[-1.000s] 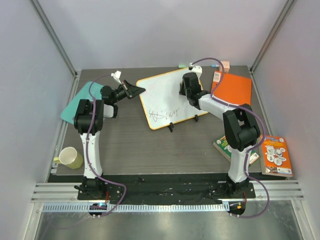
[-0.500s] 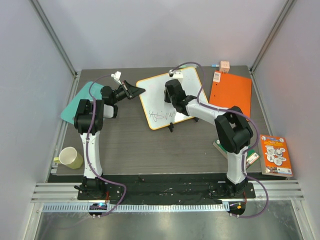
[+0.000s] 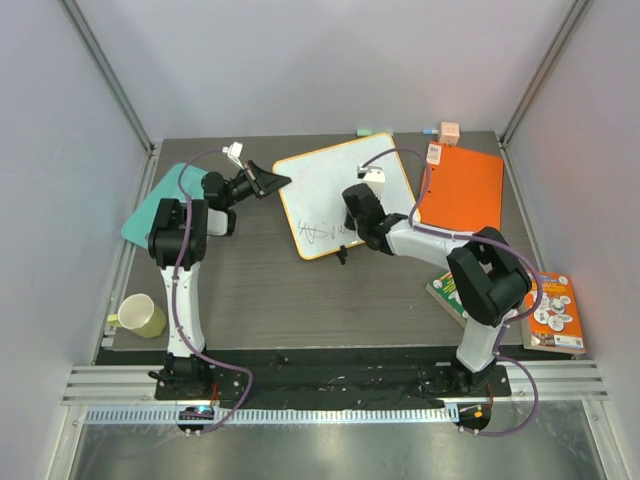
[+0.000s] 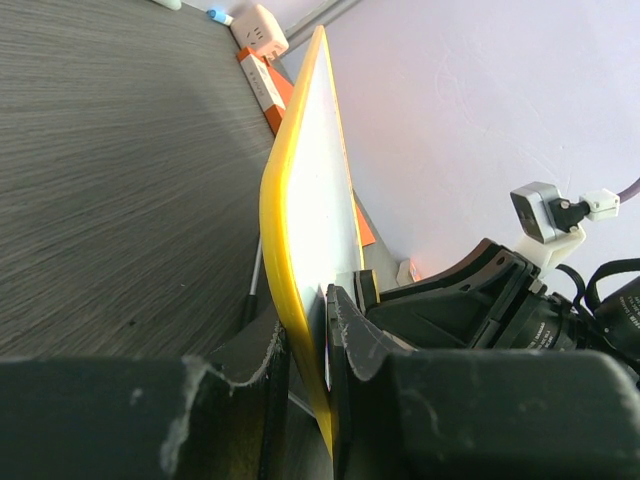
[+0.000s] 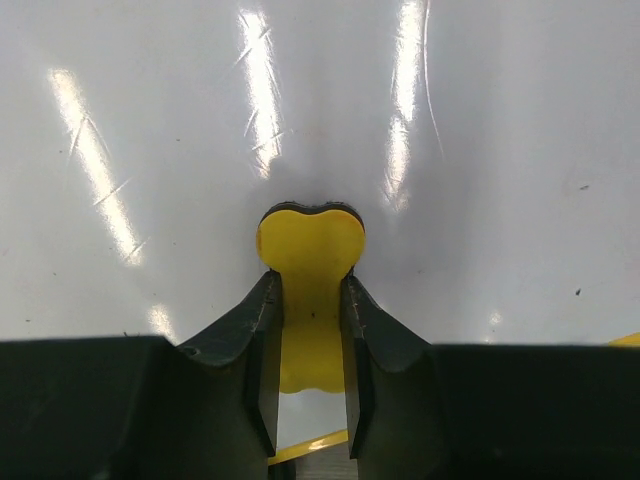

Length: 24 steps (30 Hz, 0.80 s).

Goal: Erase the whiteboard

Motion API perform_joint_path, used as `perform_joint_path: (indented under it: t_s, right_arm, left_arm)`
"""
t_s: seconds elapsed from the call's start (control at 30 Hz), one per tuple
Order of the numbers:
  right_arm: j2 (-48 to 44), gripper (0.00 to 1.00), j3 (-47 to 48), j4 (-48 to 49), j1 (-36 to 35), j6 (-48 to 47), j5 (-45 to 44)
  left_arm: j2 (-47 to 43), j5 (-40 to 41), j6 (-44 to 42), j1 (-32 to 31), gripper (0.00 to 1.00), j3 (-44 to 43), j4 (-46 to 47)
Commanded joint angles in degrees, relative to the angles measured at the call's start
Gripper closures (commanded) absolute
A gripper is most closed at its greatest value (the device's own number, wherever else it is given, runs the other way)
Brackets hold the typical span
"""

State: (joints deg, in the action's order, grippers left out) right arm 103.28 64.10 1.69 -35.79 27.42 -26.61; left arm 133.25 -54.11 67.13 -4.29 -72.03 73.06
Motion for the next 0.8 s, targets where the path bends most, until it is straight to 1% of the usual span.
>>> perform_joint_path:
  t_s: [0.0,0.17,0.33,0.47,0.6,0.77]
  right_arm:
    - [2.19,0.99,-5.47,-14.09,2.91,0.26,-1.7]
    - [0.69,0.99,-8.89,-12.77,5.02,0.79,0.5]
    - [0.42,0.99,-11.27,-10.13,4.94,-0.7,5.77]
    - [0.86,0.99,-11.89,-8.9,2.84,-2.54,8.15]
    - [1.13,0.99,-12.85,-7.15,-0.76,-2.64,9.3]
    - [2.27,0.99,-11.98,-5.83,-2.44,-2.28,10.26]
  left_arm:
    - [-0.45,-4.52,-3.5,-2.12,1.0,-1.62,13.34]
    - [-0.36,-4.6,-3.5,-2.12,1.0,-1.62,13.34]
    - [-0.36,-4.52,-3.5,-2.21,1.0,-1.62,13.43]
    - [-0.27,-4.6,-3.5,-2.21,1.0,-1.62,13.43]
    - [-0.27,-4.6,-3.41,-2.12,1.0,-1.62,13.43]
    - [-0.36,-4.6,-3.5,-2.21,1.0,-1.62,13.43]
